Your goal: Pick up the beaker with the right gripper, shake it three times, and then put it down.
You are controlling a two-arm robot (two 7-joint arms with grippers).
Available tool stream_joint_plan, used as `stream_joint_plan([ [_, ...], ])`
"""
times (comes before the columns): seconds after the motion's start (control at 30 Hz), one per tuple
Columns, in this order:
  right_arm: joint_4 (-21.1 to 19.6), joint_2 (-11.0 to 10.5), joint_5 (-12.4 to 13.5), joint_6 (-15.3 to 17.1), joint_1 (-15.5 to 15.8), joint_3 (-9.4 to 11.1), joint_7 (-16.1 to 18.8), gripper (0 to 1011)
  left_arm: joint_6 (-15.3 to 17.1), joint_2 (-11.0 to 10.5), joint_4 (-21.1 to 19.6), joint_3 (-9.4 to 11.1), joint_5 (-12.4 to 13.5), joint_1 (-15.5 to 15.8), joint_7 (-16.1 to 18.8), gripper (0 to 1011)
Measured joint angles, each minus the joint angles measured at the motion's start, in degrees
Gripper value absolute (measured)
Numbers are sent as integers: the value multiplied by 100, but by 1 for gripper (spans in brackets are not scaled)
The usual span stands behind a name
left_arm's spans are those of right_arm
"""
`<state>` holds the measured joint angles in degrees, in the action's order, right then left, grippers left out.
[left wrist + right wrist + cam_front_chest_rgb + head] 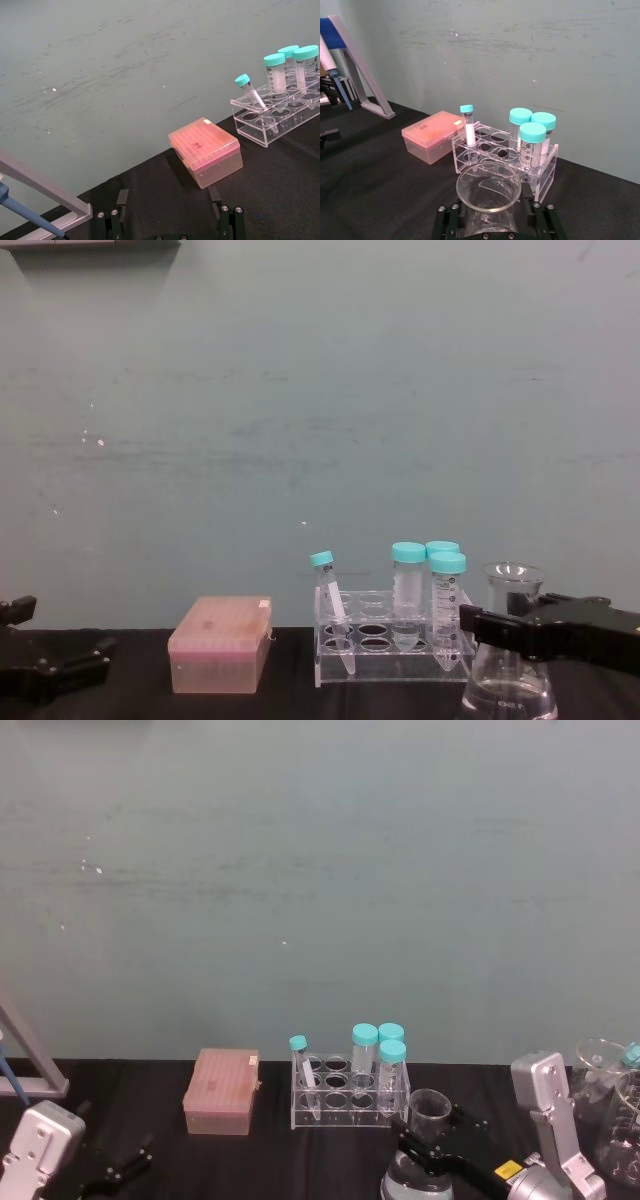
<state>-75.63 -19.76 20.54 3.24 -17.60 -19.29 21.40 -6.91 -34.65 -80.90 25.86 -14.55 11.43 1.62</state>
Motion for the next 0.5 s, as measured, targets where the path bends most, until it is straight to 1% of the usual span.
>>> stream_joint_plan([
  [0.07,0,0,1,-1,0,-1,1,634,0,0,0,0,0,0,0,1000],
  [0.13,-1,-2,2,-1,0,-1,2,594,0,0,0,0,0,0,0,1000],
  [0.17,-3,-2,3,-3,0,-1,4,537,0,0,0,0,0,0,0,1000],
  [0.3,-6,-2,5,-4,0,-1,4,456,0,0,0,0,0,0,0,1000],
  [0.5,-6,-2,5,-4,0,-1,4,456,0,0,0,0,0,0,0,1000],
])
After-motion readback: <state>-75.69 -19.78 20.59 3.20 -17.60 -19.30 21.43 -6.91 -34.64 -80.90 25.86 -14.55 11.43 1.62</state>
